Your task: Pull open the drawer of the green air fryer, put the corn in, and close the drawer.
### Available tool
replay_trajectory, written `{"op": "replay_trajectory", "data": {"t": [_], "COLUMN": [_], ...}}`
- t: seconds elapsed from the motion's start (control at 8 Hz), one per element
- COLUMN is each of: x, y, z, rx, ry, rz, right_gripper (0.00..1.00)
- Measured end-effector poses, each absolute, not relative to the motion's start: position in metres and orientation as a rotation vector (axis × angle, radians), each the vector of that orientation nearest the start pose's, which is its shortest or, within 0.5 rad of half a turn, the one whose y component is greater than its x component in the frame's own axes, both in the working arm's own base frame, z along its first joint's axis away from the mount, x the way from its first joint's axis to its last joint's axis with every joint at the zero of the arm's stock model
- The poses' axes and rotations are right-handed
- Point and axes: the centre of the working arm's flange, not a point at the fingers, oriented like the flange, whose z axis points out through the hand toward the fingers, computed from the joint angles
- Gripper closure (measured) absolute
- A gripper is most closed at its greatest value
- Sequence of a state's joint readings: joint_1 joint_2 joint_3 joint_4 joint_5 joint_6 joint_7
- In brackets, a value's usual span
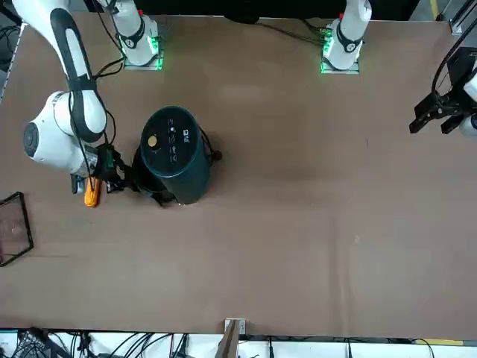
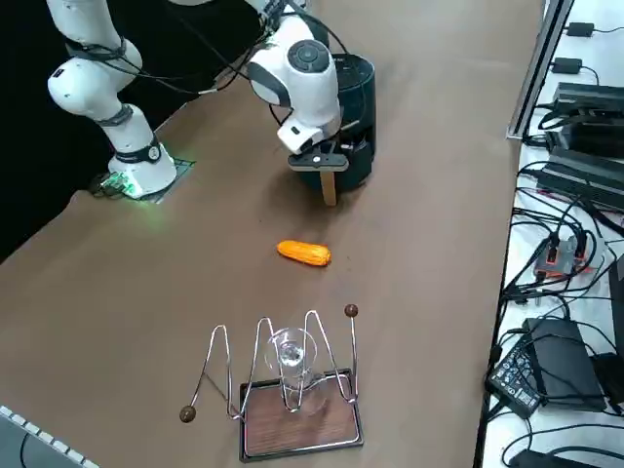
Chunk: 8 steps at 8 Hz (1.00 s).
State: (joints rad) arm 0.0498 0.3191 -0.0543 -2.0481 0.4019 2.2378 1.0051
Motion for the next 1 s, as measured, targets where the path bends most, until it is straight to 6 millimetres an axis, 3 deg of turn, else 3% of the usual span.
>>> {"op": "replay_trajectory", "data": {"t": [0.25, 0.62, 0.75, 1.0], "x": [0.581, 0.582, 0.583, 0.592], "y": [-0.005, -0.009, -0.009, -0.011], "z": [0.272, 0.271, 0.271, 0.282], "rx": [-2.363, -2.363, -2.363, -2.370], "ry": [1.728, 1.727, 1.726, 1.714], "rz": [0.355, 0.355, 0.351, 0.320], "right_gripper": [0.53, 0.52, 0.39, 0.02]}}
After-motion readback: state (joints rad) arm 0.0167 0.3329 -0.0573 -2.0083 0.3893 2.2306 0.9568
